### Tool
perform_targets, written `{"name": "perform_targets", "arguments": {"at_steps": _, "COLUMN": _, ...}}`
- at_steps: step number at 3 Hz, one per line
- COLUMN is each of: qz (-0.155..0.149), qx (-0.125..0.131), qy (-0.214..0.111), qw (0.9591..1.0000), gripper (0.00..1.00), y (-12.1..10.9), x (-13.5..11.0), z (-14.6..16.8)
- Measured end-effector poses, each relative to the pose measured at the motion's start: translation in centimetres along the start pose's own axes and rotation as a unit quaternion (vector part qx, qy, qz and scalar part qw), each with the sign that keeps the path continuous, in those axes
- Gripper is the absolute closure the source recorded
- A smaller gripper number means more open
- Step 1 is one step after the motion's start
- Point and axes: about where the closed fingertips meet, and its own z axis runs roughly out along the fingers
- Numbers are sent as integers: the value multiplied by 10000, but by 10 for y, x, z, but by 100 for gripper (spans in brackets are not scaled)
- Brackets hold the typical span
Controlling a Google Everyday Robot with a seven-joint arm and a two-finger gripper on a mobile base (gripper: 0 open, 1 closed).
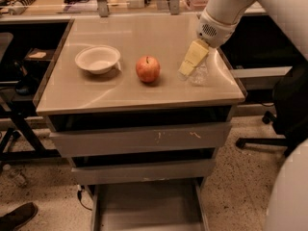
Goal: Place water bottle into bottom drawer
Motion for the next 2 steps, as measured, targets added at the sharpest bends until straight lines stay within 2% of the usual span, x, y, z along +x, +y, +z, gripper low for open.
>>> {"name": "perform_targets", "arguments": {"at_steps": 2, "qz": 410, "qx": 127, "qy": 332, "qw": 9985, "gripper": 0, "y": -35, "x": -16, "z": 32}}
